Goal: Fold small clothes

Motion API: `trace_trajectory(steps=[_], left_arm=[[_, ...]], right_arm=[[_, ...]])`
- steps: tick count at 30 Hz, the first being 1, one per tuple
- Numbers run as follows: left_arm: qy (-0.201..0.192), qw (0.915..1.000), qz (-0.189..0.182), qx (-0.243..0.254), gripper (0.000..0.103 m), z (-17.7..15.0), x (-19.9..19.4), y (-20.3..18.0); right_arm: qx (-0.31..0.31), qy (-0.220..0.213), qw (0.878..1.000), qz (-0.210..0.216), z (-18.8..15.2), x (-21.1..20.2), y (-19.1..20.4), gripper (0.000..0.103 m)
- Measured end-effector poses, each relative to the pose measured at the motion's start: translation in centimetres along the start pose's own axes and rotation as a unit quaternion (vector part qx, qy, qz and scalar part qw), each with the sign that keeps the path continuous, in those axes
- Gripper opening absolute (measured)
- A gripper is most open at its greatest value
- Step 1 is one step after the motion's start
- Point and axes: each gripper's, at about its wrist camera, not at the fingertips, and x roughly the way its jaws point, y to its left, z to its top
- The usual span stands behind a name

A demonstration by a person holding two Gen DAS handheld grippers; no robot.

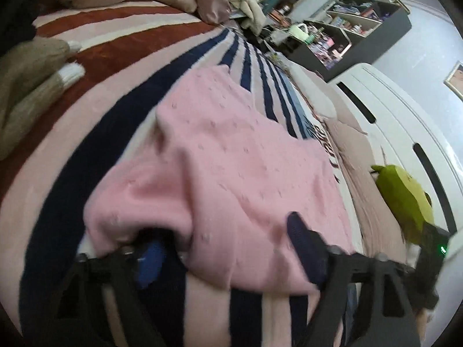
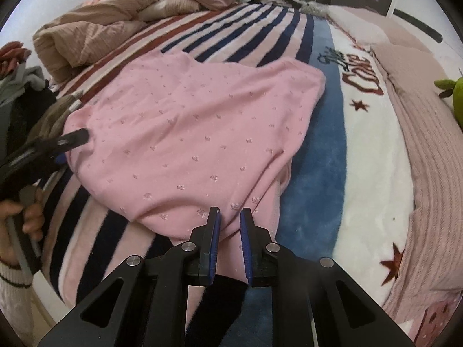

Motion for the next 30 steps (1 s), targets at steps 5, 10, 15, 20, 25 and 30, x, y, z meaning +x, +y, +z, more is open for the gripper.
trace_trajectory(steps=[5, 10, 15, 20, 25, 30], left_arm=[[-0.006, 0.9989, 0.033, 0.032, 0.018, 1.3, 1.2, -1.4], [-0.052, 0.9857, 0.034, 0.156, 0.015, 1.6, -0.6, -6.8], [-0.043, 0.9624, -0.016, 0.268, 0.015, 0.8, 0.4, -13.9], [0.038, 0.9226, -0.054, 0.380, 0.014, -3.5, 5.0, -20.8], [0.135, 0.9029, -0.082, 0.400, 0.015, -7.1, 9.5, -21.5], [0.140, 0.9223, -0.121, 0.339, 0.025, -6.2, 8.9, -19.4]], right_arm=[[-0.007, -0.021, 1.000, 0.003, 0.5, -0.8, 0.2, 0.009], [0.020, -0.058, 0.998, 0.008, 1.1, -2.1, -1.6, 0.009], [0.067, -0.094, 0.993, -0.021, 1.5, -3.8, -4.9, 0.011], [0.113, -0.122, 0.985, -0.038, 1.1, -5.2, -8.1, 0.012], [0.148, -0.123, 0.981, -0.025, 0.6, -5.1, -10.5, 0.012], [0.154, -0.114, 0.981, -0.012, 0.3, -4.3, -11.1, 0.012]])
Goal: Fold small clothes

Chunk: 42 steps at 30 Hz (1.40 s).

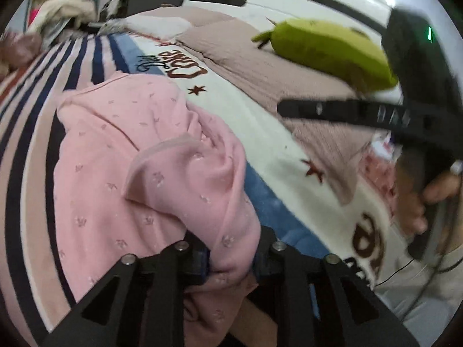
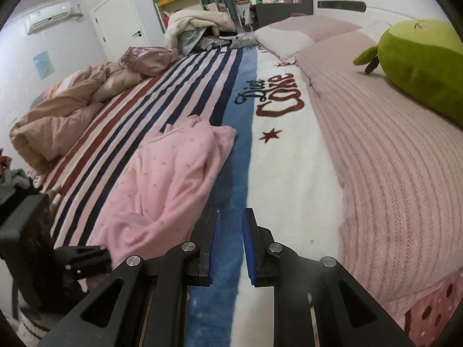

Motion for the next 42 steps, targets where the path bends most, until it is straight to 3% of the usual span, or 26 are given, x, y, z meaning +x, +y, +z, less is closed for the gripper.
trace_trajectory(steps=[1, 3, 5, 7, 9, 11, 12, 14, 16, 17, 19, 22, 24, 26, 38, 42], left_arm=[[-0.003, 1.0000, -0.007, -0.004, 0.029, 0.0, -0.3, 0.0], [-0.010, 0.9998, -0.017, -0.001, 0.051, -0.3, -1.7, -0.3], [-0.027, 0.9993, -0.026, 0.007, 0.061, -0.7, -3.7, -0.9], [-0.042, 0.9988, -0.023, 0.007, 0.061, -1.4, -5.6, -1.1], [-0.056, 0.9983, 0.005, -0.015, 0.062, -2.1, -7.4, -0.1], [-0.073, 0.9956, 0.047, -0.034, 0.062, -2.9, -9.1, 1.5], [-0.077, 0.9943, 0.063, -0.040, 0.062, -3.1, -9.4, 2.1], [-0.078, 0.9915, 0.089, -0.055, 0.062, -3.5, -9.9, 3.5], [-0.078, 0.9902, 0.096, -0.065, 0.062, -3.8, -10.0, 4.5], [-0.079, 0.9897, 0.096, -0.070, 0.062, -4.0, -10.1, 4.9], [-0.080, 0.9895, 0.095, -0.073, 0.062, -4.1, -10.1, 5.4], [-0.073, 0.9908, 0.093, -0.067, 0.062, -4.1, -9.8, 5.8], [-0.064, 0.9918, 0.098, -0.052, 0.062, -4.1, -9.8, 5.6], [-0.058, 0.9926, 0.099, -0.041, 0.062, -3.8, -9.7, 5.9], [-0.046, 0.9960, 0.027, -0.072, 0.066, -2.3, -6.5, 7.3], [-0.038, 0.9958, 0.034, -0.075, 0.066, -0.8, -5.7, 8.0]], right_arm=[[0.003, 0.002, 1.000, 0.005, -0.1, 0.1, -0.2, 0.012], [0.008, 0.006, 1.000, 0.022, -0.2, 0.2, -0.3, 0.013], [0.009, 0.006, 0.999, 0.043, -0.4, 0.3, -0.1, 0.026], [-0.004, 0.001, 0.998, 0.056, -0.4, 0.1, 0.8, 0.032], [-0.019, -0.007, 0.997, 0.071, -0.4, -0.2, 2.1, 0.041], [-0.032, -0.013, 0.995, 0.095, -0.4, -0.3, 3.5, 0.057], [-0.039, -0.015, 0.994, 0.106, -0.4, -0.3, 4.3, 0.058], [-0.065, -0.021, 0.992, 0.105, -0.6, -0.2, 6.3, 0.058], [-0.103, -0.032, 0.992, 0.065, -0.8, 0.2, 8.2, 0.054], [-0.114, -0.034, 0.992, 0.046, -1.0, 0.3, 8.6, 0.038], [-0.126, -0.018, 0.991, 0.027, -1.1, 1.0, 9.0, 0.018], [-0.143, 0.032, 0.989, 0.008, -2.3, 2.5, 8.4, 0.011], [-0.149, 0.047, 0.988, -0.019, -3.4, 2.7, 7.5, 0.011], [-0.136, 0.065, 0.988, -0.015, -4.4, 2.5, 6.3, 0.011], [-0.121, 0.158, 0.980, 0.003, -6.9, 2.5, 3.8, 0.014], [-0.094, 0.149, 0.984, 0.031, -4.8, 0.8, 2.5, 0.032]])
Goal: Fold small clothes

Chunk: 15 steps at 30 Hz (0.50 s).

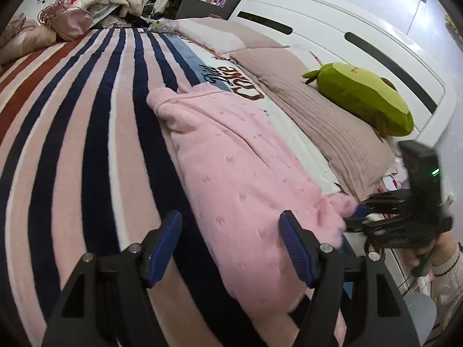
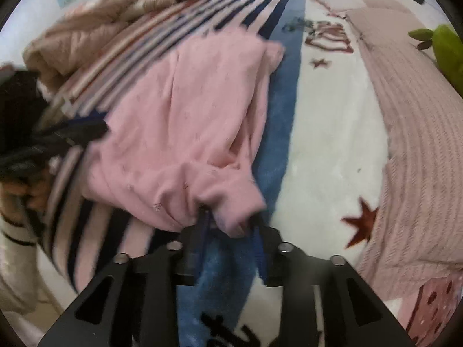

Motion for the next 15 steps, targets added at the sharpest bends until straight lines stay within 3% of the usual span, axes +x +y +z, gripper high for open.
trace_trajectory(steps=[2, 3, 6, 8, 11, 15], left_arm=[[-0.003, 1.0000, 0.004, -0.003, 0.066, 0.8, 0.1, 0.5], [-0.004, 1.0000, 0.005, -0.007, 0.066, 1.2, 0.2, 0.7], [-0.007, 0.9998, 0.002, -0.018, 0.066, 2.6, 0.6, 1.7], [-0.006, 0.9997, 0.000, -0.024, 0.066, 3.5, 1.1, 2.3], [0.005, 0.9993, -0.009, -0.036, 0.066, 4.3, 2.5, 2.8], [0.019, 0.9986, -0.026, -0.042, 0.063, 4.6, 4.1, 3.1]], right_arm=[[0.009, -0.022, 0.999, 0.025, 1.0, -1.6, -0.6, 0.057], [0.009, -0.030, 0.999, 0.032, 1.5, -2.2, -0.7, 0.061], [0.005, -0.050, 0.997, 0.050, 3.8, -2.8, -0.9, 0.063], [0.004, -0.064, 0.997, 0.040, 5.6, -2.1, -1.1, 0.067], [-0.001, -0.069, 0.997, 0.025, 8.5, 0.6, -1.6, 0.067], [-0.001, -0.079, 0.996, 0.041, 11.6, 4.4, -2.3, 0.067]])
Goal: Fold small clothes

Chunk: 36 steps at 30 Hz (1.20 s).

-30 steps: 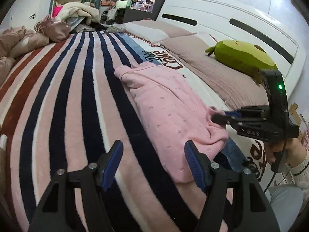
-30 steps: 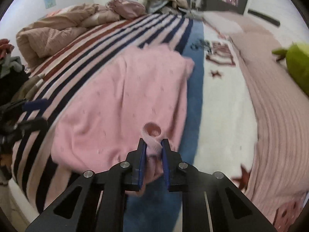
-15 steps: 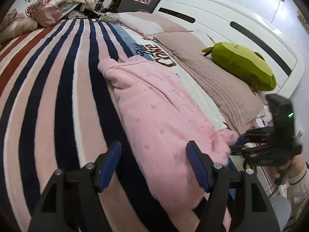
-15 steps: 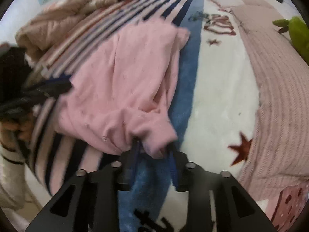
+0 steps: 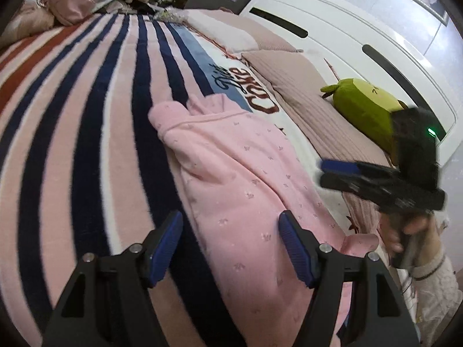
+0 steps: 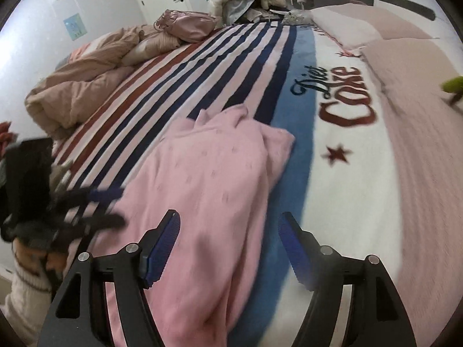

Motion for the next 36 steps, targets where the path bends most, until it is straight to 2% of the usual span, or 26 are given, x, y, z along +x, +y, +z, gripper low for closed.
trace_trajectory(steps=[2, 3, 4, 5, 7, 9, 13, 15, 16, 17, 18, 19, 21, 26, 28, 31, 36], left_arm=[[0.006, 1.0000, 0.002, 0.003, 0.060, 0.1, 0.7, 0.2], [0.008, 1.0000, 0.001, 0.004, 0.057, 0.2, 1.0, 0.2], [0.011, 0.9999, -0.002, 0.004, 0.053, 0.2, 1.2, 0.3], [0.014, 0.9999, -0.005, 0.005, 0.046, 0.2, 1.4, 0.3], [0.017, 0.9998, 0.001, 0.015, 0.037, 0.1, 1.7, 0.2], [0.015, 0.9994, 0.009, 0.030, 0.034, -0.1, 1.9, -0.1], [0.015, 0.9996, 0.006, 0.025, 0.035, -0.1, 1.9, 0.2], [0.020, 0.9996, 0.006, 0.020, 0.044, -0.1, 1.9, 0.2], [0.024, 0.9995, 0.005, 0.018, 0.048, -0.1, 1.9, 0.2], [0.031, 0.9994, -0.002, 0.017, 0.057, -0.2, 1.9, 0.2], [0.034, 0.9992, -0.012, 0.016, 0.062, -0.4, 1.9, 0.2], [0.036, 0.9989, -0.027, 0.014, 0.062, -0.7, 1.7, 0.1], [0.037, 0.9989, -0.023, 0.017, 0.062, -1.0, 1.5, -0.1], [0.044, 0.9982, -0.020, 0.034, 0.062, -2.3, 0.8, -1.2], [0.050, 0.9975, -0.019, 0.047, 0.062, -3.1, 0.4, -1.8], [0.052, 0.9966, -0.012, 0.062, 0.063, -4.6, -0.5, -2.6], [0.058, 0.9957, -0.026, 0.067, 0.063, -6.2, -1.8, -3.1]], right_arm=[[0.005, 0.009, 1.000, 0.014, 0.7, 2.1, -0.4, 0.064], [0.012, 0.013, 1.000, 0.023, 0.9, 3.0, -0.6, 0.056], [0.019, 0.013, 0.999, 0.030, 1.1, 3.6, -0.9, 0.028], [0.023, 0.009, 0.999, 0.029, 1.1, 3.9, -1.0, 0.009], [0.022, -0.005, 1.000, 0.013, 1.1, 4.2, -1.1, 0.007], [0.026, -0.012, 1.000, -0.005, 1.0, 4.0, -1.5, 0.006], [0.059, -0.009, 0.998, -0.016, 0.7, 3.9, -3.0, 0.007], [0.067, -0.015, 0.997, -0.035, 0.6, 3.2, -3.6, 0.020], [0.070, -0.011, 0.997, -0.035, 0.4, 2.9, -3.7, 0.033], [0.073, 0.000, 0.997, -0.030, 0.1, 2.7, -3.8, 0.035], [0.078, 0.019, 0.997, -0.011, -0.3, 2.6, -3.9, 0.035], [0.081, 0.037, 0.996, 0.023, -1.2, 2.2, -3.9, 0.035], [0.062, 0.045, 0.996, 0.039, -3.0, 0.9, -2.9, 0.035], [0.028, 0.068, 0.997, 0.033, -7.8, -1.8, -0.6, 0.035], [0.011, 0.077, 0.997, 0.008, -9.5, -2.6, 0.2, 0.035], [-0.014, 0.080, 0.997, -0.007, -11.1, -3.4, 1.0, 0.035], [-0.033, 0.084, 0.996, -0.022, -12.2, -4.1, 2.1, 0.035]])
